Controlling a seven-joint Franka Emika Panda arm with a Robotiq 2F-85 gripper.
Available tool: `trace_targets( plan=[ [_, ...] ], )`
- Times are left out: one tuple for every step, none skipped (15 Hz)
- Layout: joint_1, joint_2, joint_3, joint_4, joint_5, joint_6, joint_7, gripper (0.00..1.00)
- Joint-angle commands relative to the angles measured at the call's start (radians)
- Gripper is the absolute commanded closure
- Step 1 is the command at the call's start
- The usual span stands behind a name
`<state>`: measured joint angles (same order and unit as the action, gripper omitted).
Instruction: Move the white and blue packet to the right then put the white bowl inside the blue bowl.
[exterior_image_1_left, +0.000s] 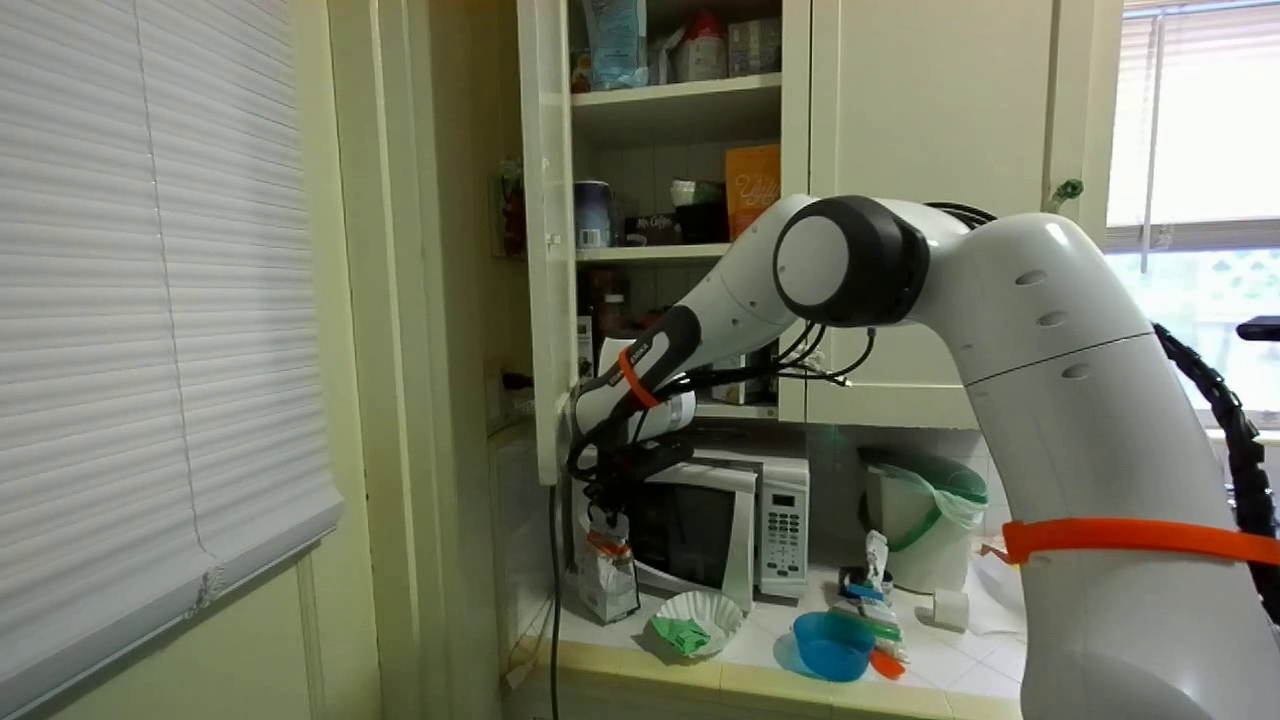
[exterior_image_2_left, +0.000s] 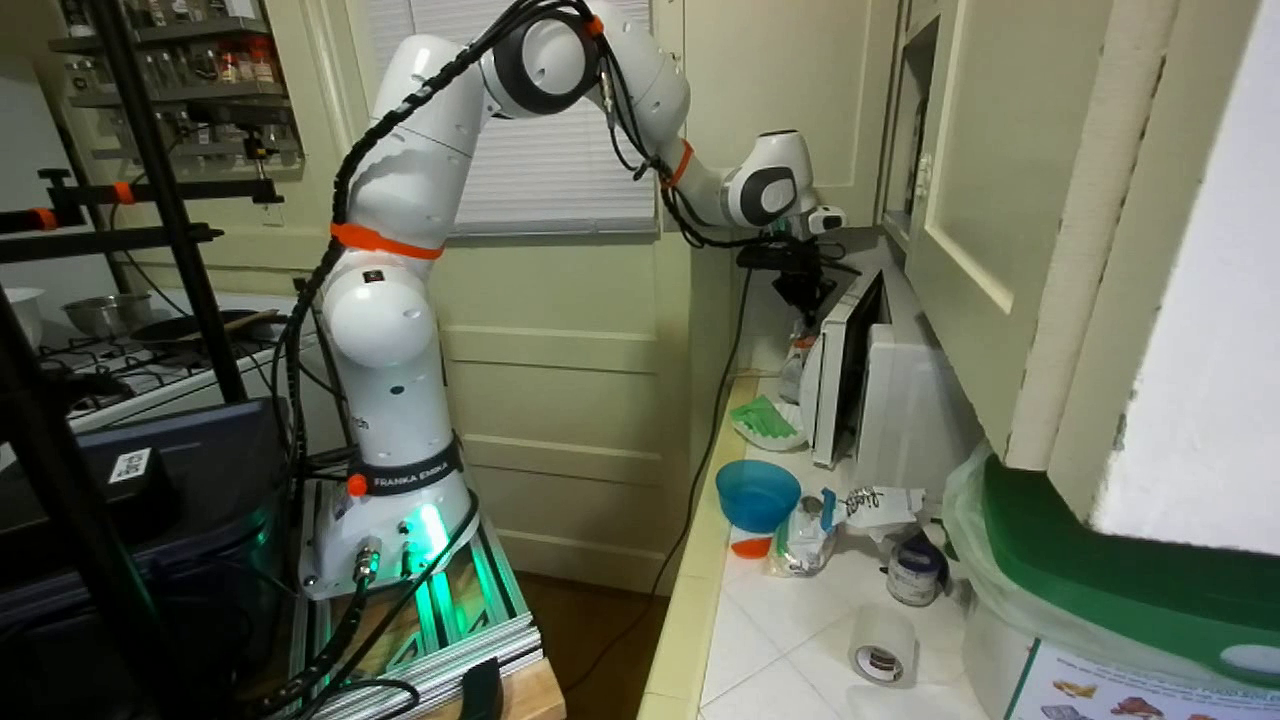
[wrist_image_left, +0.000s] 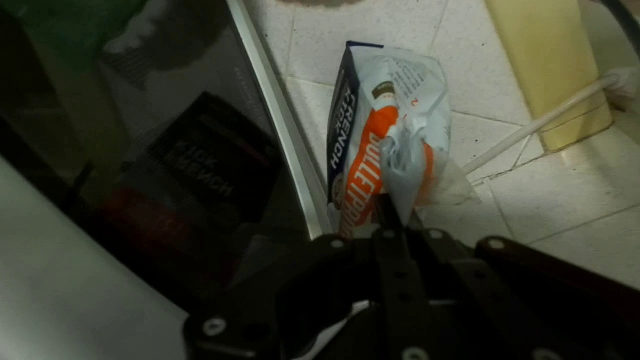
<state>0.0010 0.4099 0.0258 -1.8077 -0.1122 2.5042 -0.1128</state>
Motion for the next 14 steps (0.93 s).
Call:
trace_targets(
  plan=[
    [0.006,-0.056,0.016,-0.022,0.056,-0.065,0.026,0.99],
    [0.015,-0.074,0.01,-0.035,0.055,-0.066,0.058,0.99],
    [0.025,-0.094,0.004,-0.049,0.052,-0.076,0.09,0.99],
    [0.036,-0.115,-0.002,-0.065,0.043,-0.078,0.13,0.99],
    [0.046,-0.135,-0.008,-0.083,0.034,-0.071,0.17,0.99],
    [0.054,-0.159,-0.012,-0.101,0.028,-0.075,0.21,0.99],
    [0.061,-0.182,-0.018,-0.119,0.023,-0.077,0.252,0.99],
    [0.067,-0.205,-0.021,-0.136,0.02,-0.091,0.291,0.99],
    [0.07,-0.227,-0.022,-0.15,0.022,-0.118,0.321,0.99],
    [0.072,-0.249,-0.023,-0.167,0.024,-0.137,0.356,0.99],
    [0.072,-0.27,-0.022,-0.182,0.029,-0.157,0.385,0.99],
    [0.07,-0.295,-0.022,-0.2,0.036,-0.18,0.421,0.99],
    [0.067,-0.319,-0.022,-0.218,0.042,-0.193,0.461,0.99],
    [0.063,-0.338,-0.02,-0.234,0.051,-0.205,0.489,0.99]
  ],
)
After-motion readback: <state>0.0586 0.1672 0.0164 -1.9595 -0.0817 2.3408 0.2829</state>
